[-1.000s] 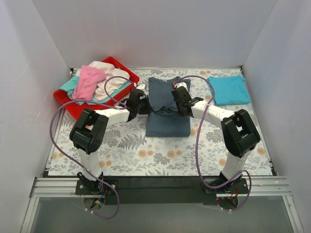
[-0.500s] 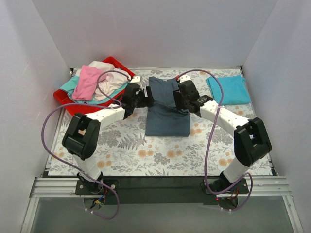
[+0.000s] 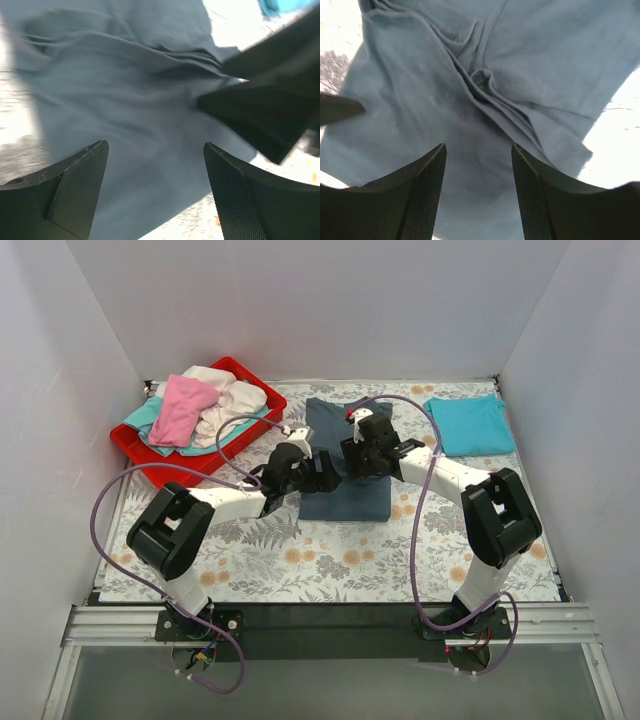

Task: Fold and stack the t-shirts
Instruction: Fold the tshirt

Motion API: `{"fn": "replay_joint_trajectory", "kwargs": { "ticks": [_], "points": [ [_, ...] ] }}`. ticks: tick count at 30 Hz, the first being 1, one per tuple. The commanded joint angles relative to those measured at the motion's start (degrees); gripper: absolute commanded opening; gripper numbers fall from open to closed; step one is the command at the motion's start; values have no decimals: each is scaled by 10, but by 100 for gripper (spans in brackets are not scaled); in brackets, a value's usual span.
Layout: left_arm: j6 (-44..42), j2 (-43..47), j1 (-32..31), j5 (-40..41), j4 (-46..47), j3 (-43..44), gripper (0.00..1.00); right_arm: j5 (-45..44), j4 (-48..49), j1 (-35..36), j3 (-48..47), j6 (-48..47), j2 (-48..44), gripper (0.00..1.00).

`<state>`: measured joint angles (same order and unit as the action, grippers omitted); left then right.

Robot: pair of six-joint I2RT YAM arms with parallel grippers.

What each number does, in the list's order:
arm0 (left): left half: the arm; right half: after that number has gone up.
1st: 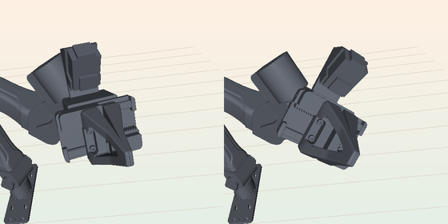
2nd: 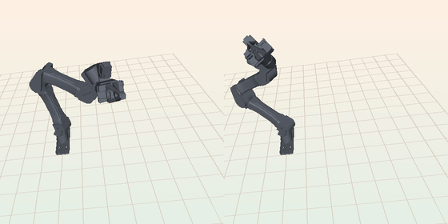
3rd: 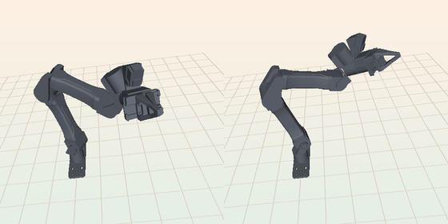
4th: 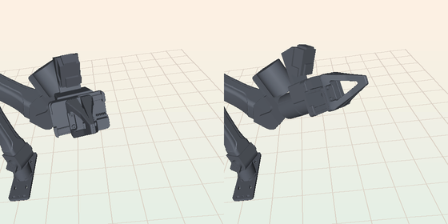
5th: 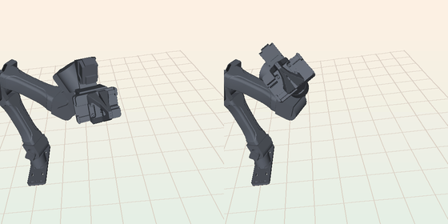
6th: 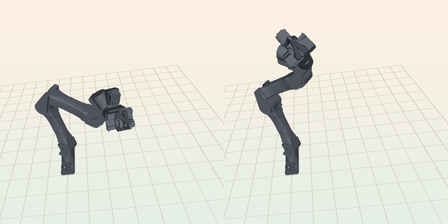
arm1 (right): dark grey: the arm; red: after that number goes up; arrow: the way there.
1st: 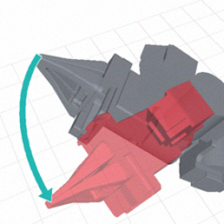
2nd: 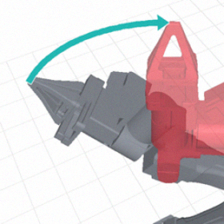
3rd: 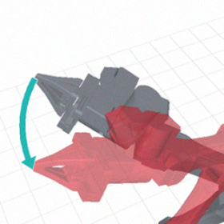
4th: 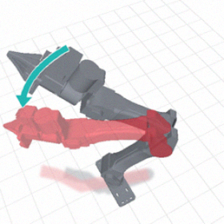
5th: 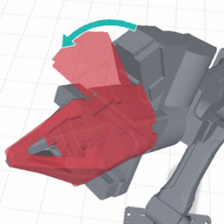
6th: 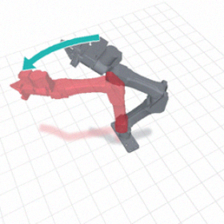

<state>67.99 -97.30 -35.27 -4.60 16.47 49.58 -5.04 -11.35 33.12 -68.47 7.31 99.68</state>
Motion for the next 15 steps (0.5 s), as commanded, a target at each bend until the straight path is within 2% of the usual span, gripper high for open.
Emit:
{"fn": "replay_joint_trajectory", "kwargs": {
  "ticks": [1, 8, 15],
  "points": [
    [14, -18, -22, -21, 53, 5, 71, 32, 24, 1, -20, 4, 20, 49],
    [27, -45, -30, -26, 66, -19, 71, 16, 24, -18, -33, 7, 55, 49],
    [43, -66, -39, -30, 79, -56, 71, -33, 22, -47, -87, -11, 99, 49]
  ]
}}
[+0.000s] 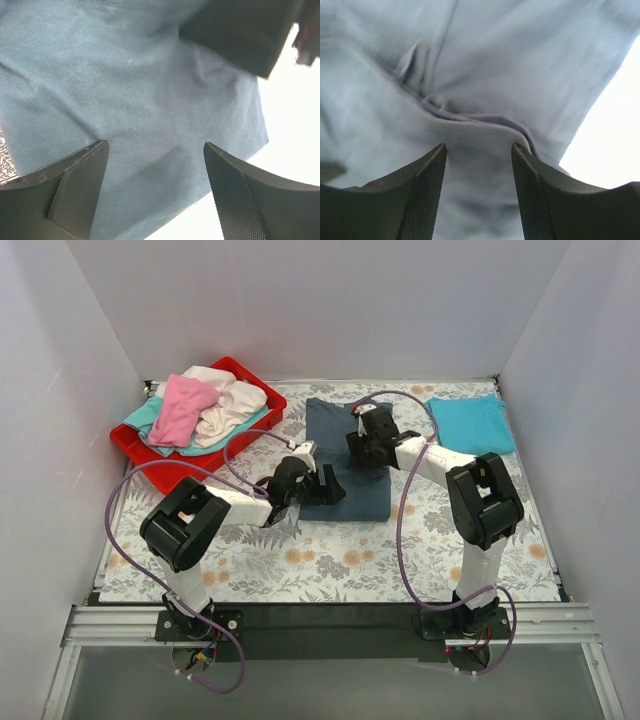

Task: Fold and stack the t-shirts
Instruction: Fold the tshirt

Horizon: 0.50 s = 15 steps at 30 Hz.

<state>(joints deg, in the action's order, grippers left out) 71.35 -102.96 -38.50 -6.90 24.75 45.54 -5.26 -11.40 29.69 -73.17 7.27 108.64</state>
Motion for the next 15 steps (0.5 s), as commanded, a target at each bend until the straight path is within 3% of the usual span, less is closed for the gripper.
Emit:
{"fn": "replay_joint_trajectory", "kwargs": {
  "ticks": [1, 8, 15],
  "points": [
    [11, -9, -10, -4, -2, -23, 70, -30, 22, -17, -52, -10, 14, 49],
    [7, 32, -24, 11, -9, -29, 70, -52, 20, -32, -32, -8, -8, 49],
    [10, 149, -48, 43, -58, -47, 71, -25, 32, -28, 91, 32, -154, 50]
  ]
}}
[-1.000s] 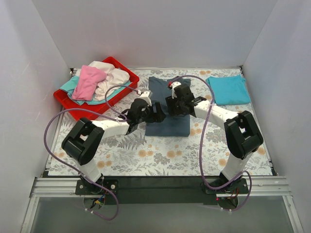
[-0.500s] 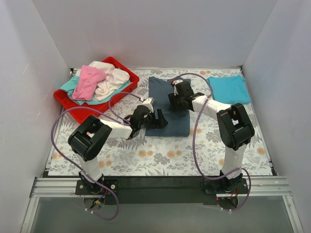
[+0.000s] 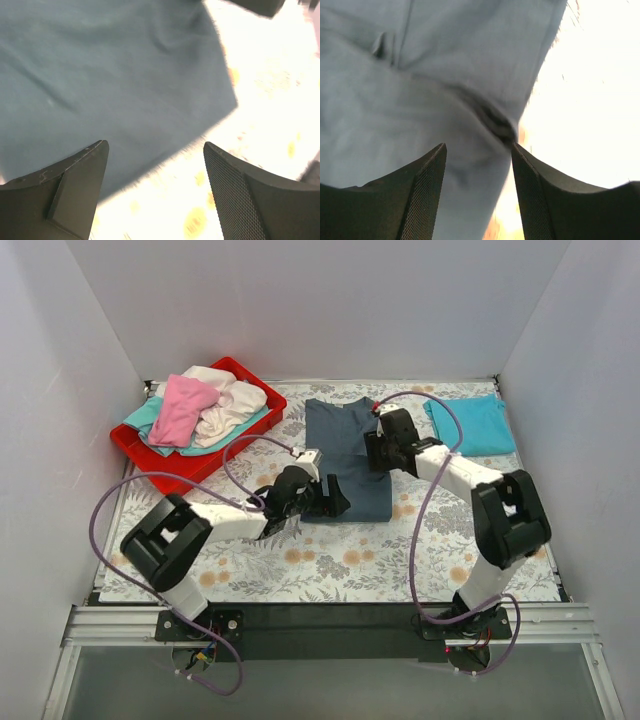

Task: Fold and stack the t-shirts
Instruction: Fold the tshirt

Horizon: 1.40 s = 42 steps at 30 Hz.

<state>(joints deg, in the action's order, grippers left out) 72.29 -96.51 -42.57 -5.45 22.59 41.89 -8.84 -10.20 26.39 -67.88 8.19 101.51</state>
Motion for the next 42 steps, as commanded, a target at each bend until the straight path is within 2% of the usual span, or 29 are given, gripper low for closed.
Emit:
{"fn": "replay_joint_trajectory", "kwargs": {
  "ticks": [1, 5, 10, 17, 33, 42],
  "points": [
    [0, 100, -7, 42, -48, -14, 71, 15, 23, 6, 52, 28, -97, 50],
    [7, 169, -7, 115, -119, -24, 72, 44, 31, 11, 117, 49, -149, 50],
    [9, 185, -2, 164, -197, -46, 75, 61, 33, 12, 164, 61, -184, 51],
    [23, 170, 25, 140, -184, -75, 75, 75, 33, 12, 217, 73, -208, 56],
    [14, 97, 28, 138, -192, -52, 75, 99, 44, 16, 285, 107, -192, 54],
    [8, 77, 28, 125, -204, -45, 74, 91, 40, 43, 301, 126, -181, 53]
  ]
}}
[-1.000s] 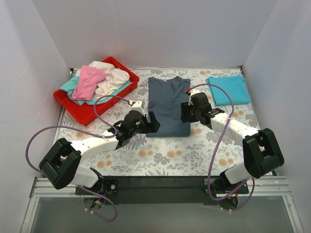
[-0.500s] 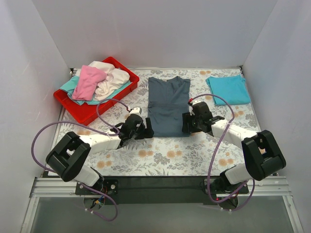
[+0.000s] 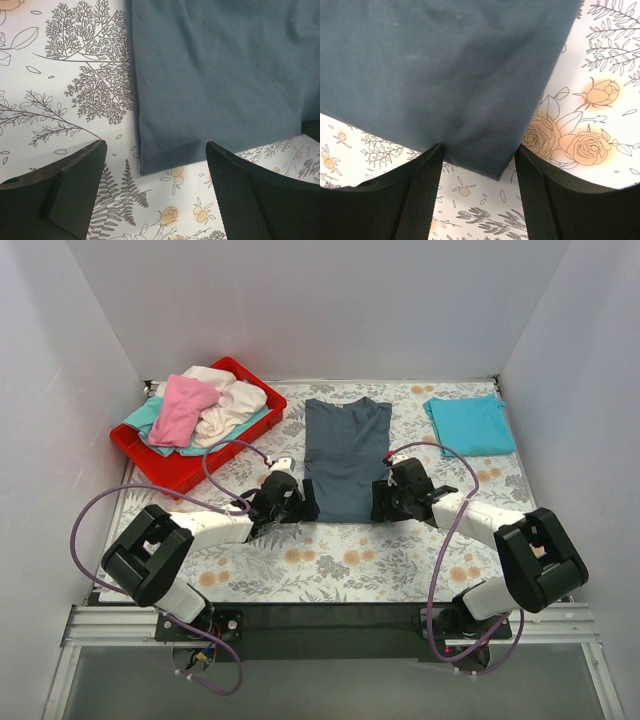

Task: Fold and stack the t-shirts
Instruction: Fold the tshirt

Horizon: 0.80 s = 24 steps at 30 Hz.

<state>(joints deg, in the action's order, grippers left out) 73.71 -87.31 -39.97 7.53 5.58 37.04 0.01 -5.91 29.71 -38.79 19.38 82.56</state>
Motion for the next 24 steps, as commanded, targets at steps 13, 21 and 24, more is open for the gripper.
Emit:
{"fn": "replay_joint_trajectory", "kwargs": {
  "ticks": [13, 21, 24],
  "points": [
    [-4, -46, 2, -66, -32, -8, 34, -39, -19, 18, 0, 10, 27, 29],
    [-15, -55, -1, -115, -28, -20, 0, -5, -61, 21, -4, -12, 16, 1],
    [-25, -27, -6, -142, -39, -30, 0, 31, -101, 30, -12, -30, 4, 1]
  ]
}}
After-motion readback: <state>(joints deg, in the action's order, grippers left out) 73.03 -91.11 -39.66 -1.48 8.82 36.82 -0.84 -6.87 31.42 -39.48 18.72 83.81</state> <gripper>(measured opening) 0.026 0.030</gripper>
